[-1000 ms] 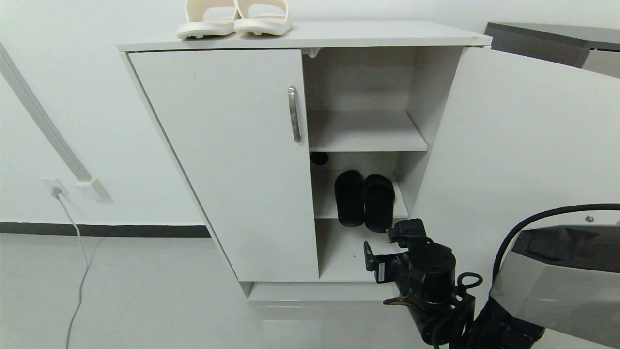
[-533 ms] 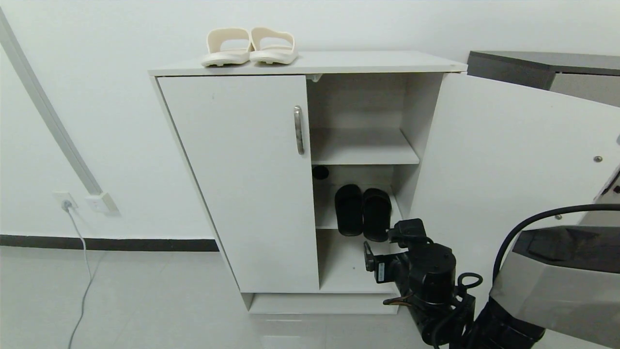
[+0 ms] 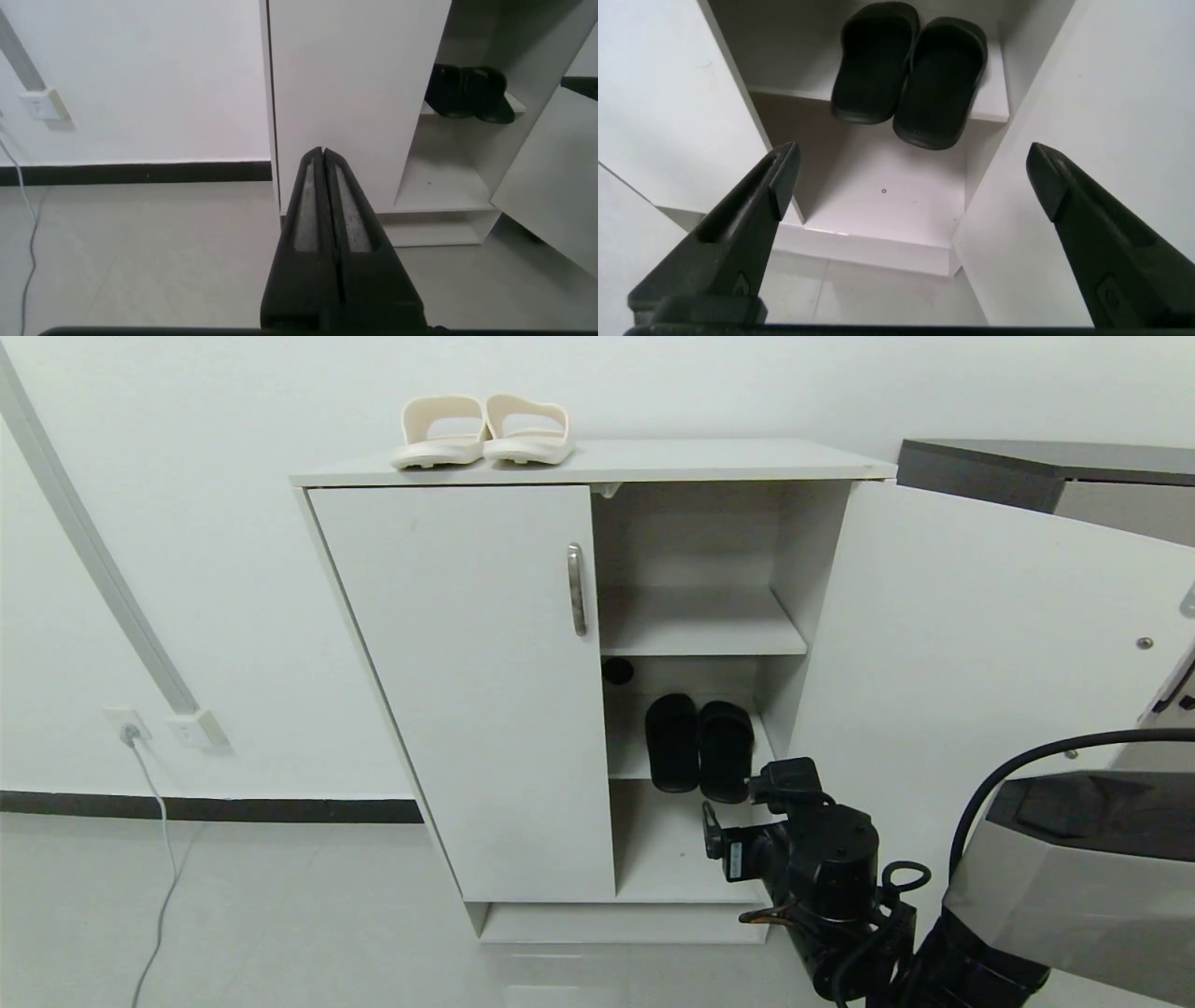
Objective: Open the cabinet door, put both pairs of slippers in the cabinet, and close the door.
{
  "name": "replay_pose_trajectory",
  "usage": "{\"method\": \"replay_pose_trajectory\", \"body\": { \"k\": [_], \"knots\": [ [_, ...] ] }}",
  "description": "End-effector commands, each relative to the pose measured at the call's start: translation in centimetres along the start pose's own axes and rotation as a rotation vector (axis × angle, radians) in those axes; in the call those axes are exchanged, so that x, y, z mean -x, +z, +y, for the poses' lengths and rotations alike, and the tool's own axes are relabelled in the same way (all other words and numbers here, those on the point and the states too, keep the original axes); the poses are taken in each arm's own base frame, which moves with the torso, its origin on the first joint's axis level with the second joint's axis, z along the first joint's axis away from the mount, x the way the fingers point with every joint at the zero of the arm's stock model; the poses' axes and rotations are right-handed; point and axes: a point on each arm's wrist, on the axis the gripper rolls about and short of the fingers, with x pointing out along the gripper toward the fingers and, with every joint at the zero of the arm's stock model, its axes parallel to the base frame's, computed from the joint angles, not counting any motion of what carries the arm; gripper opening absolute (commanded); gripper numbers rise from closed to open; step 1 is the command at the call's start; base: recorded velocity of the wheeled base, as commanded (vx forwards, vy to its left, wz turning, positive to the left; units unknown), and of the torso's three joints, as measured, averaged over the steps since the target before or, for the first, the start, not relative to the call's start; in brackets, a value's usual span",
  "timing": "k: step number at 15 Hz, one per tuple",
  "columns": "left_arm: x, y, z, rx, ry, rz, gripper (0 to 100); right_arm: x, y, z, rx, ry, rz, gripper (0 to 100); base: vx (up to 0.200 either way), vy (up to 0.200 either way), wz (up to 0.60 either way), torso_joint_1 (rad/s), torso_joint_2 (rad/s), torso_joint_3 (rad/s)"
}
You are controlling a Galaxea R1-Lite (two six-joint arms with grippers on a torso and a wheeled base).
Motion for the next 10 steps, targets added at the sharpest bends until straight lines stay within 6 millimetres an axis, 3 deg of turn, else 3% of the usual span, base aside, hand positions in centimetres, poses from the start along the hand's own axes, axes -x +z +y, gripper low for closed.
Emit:
{"method": "replay_pose_trajectory", "body": {
  "k": [1,3,10],
  "knots": [
    [-0.01,0.00,0.00,0.000,0.001,0.001,0,0.03,-0.26,-0.02,0.006,0.000,0.008,100,0.000,0.000,0.00,0.000,0.00,0.000],
    [-0.01,0.00,0.00,0.000,0.001,0.001,0,0.09,-0.35,-0.07,0.009,-0.001,0.011,100,0.000,0.000,0.00,0.000,0.00,0.000],
    [-0.01,0.00,0.00,0.000,0.001,0.001,0,0.19,-0.35,-0.14,0.009,0.000,0.005,100,0.000,0.200,0.00,0.004,0.00,0.007]
  ]
}}
